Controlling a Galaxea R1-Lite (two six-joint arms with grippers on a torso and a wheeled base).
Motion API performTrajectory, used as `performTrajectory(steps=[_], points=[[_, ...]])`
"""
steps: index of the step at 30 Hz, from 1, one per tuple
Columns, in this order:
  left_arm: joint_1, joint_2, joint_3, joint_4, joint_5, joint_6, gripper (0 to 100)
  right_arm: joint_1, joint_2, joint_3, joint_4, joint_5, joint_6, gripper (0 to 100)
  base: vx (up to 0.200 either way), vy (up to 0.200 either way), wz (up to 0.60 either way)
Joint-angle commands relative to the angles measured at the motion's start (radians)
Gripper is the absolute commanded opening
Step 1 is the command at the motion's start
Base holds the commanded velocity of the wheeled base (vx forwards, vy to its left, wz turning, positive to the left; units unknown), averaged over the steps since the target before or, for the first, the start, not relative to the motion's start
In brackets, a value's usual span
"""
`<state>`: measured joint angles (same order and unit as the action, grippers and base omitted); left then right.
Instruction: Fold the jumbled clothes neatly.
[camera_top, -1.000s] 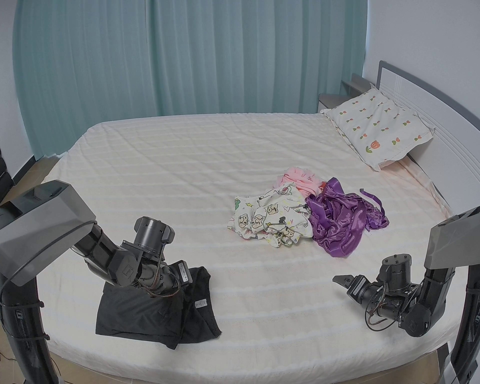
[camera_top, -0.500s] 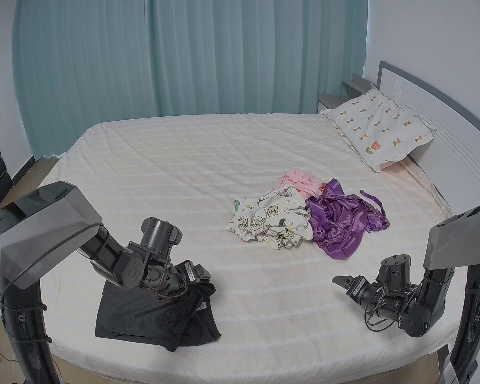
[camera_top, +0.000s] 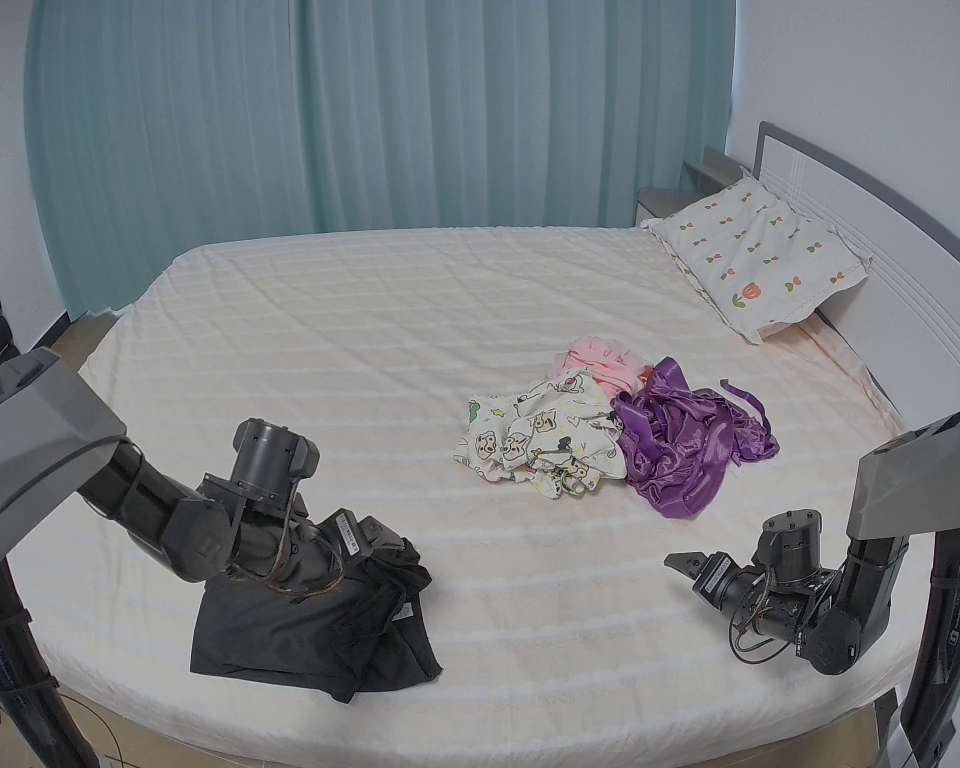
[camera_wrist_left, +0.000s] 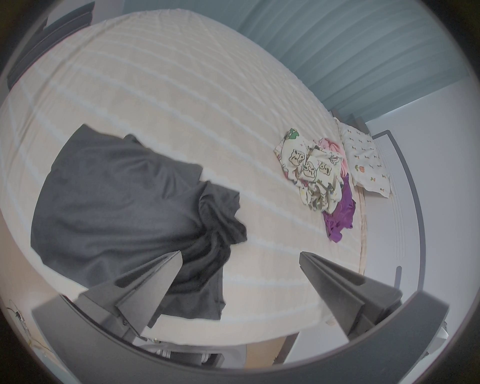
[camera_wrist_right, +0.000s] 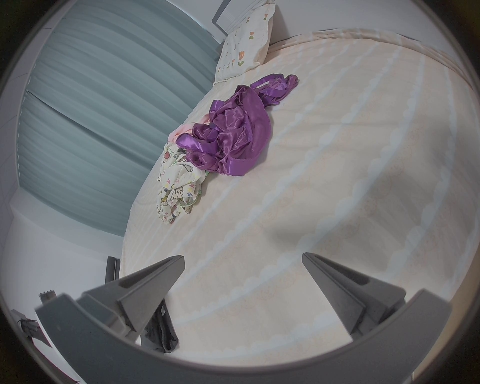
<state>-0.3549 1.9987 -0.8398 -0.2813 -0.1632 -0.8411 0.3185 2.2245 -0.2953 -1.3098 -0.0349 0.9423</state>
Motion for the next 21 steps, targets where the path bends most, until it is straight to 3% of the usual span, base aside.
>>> performTrajectory(steps=[1, 7, 11, 14, 21], points=[[0.048, -0.106, 0.133, -0.033, -0.064, -0.01, 100, 0.004, 0.0, 0.001, 0.0, 0.0, 0.0, 100, -0.2, 0.0, 0.0], [0.099, -0.098, 0.22, -0.119, -0.073, -0.019, 100, 0.014, -0.002, 0.004, 0.0, -0.002, -0.005, 100, -0.033, 0.0, 0.0], [0.116, -0.081, 0.222, -0.159, -0.082, -0.092, 100, 0.02, -0.005, 0.004, 0.0, -0.005, -0.01, 100, 0.0, 0.0, 0.0], [0.159, -0.074, 0.237, -0.202, -0.154, -0.116, 100, 0.051, -0.039, 0.005, 0.0, -0.017, -0.023, 100, 0.0, 0.0, 0.0], [0.246, -0.069, 0.252, -0.216, -0.217, -0.108, 100, 0.132, -0.054, -0.045, 0.021, -0.042, -0.06, 100, 0.0, 0.2, 0.0]])
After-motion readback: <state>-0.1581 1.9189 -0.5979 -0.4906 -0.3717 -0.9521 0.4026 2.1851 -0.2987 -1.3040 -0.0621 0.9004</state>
